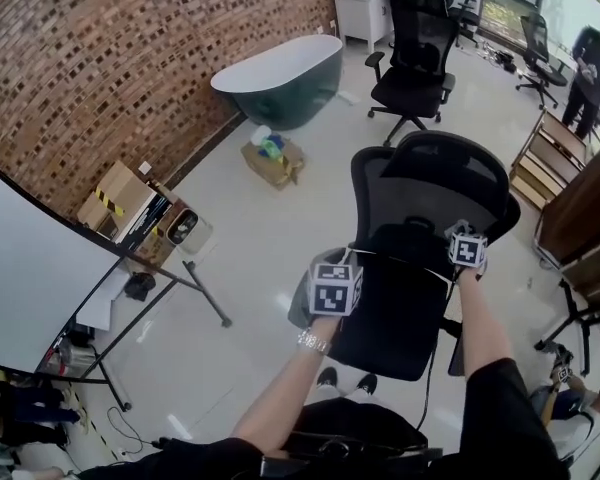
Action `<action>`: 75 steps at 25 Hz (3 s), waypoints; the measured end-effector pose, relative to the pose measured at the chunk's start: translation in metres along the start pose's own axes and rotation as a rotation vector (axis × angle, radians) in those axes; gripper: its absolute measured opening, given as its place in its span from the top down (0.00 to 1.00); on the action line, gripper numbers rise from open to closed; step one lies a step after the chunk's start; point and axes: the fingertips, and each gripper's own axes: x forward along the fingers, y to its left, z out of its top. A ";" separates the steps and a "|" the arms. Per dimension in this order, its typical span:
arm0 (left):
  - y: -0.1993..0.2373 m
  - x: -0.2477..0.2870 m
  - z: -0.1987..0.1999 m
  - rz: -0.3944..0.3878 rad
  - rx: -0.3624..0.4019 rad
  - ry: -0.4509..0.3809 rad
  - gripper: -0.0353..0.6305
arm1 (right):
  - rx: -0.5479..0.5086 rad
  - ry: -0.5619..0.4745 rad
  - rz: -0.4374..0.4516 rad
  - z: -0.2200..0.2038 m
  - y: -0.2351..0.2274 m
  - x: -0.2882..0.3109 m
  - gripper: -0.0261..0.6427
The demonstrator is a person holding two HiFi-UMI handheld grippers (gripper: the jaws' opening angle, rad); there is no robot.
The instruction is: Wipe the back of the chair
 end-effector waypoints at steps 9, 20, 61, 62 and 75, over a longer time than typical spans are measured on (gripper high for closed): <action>-0.023 0.010 0.001 -0.041 0.023 -0.002 0.85 | 0.255 0.117 -0.211 -0.066 -0.157 -0.073 0.89; -0.095 0.014 0.036 -0.092 0.088 -0.073 0.85 | 0.204 -0.053 0.287 0.038 0.097 -0.218 0.89; -0.077 -0.210 -0.121 -0.152 0.057 -0.022 0.85 | 0.123 -0.045 0.391 -0.108 0.271 -0.454 0.89; -0.079 -0.213 -0.122 -0.151 0.052 -0.021 0.85 | 0.128 -0.046 0.389 -0.109 0.268 -0.458 0.89; -0.137 -0.213 -0.106 -0.185 0.105 -0.045 0.85 | 0.173 -0.116 0.412 -0.095 0.214 -0.471 0.89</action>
